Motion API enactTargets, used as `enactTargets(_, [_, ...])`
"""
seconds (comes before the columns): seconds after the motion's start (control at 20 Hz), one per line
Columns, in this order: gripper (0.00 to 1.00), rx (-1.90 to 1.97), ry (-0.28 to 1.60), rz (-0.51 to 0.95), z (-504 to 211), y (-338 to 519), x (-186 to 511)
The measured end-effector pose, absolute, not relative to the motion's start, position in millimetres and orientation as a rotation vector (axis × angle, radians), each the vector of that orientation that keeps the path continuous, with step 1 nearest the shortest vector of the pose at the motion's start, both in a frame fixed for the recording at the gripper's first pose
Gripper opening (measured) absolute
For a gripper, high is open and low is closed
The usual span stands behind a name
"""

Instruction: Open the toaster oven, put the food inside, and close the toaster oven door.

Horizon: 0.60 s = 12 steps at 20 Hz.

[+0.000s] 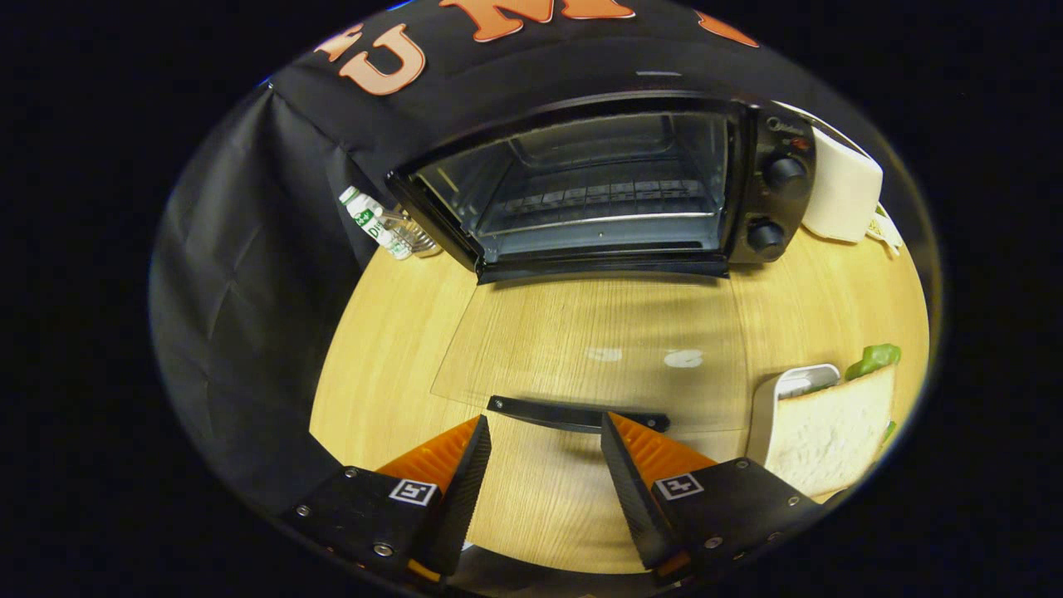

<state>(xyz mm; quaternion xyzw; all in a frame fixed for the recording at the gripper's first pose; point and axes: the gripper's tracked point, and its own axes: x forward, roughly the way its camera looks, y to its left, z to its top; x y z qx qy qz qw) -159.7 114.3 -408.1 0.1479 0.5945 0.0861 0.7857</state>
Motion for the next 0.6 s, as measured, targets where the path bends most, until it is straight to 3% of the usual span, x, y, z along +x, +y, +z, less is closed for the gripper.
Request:
enactTargets(0.25, [0.88,0.306,1.211,0.118,-366,35,-159])
enactTargets(0.6, [0.89,0.204,1.204,0.011,-350,-82,-167])
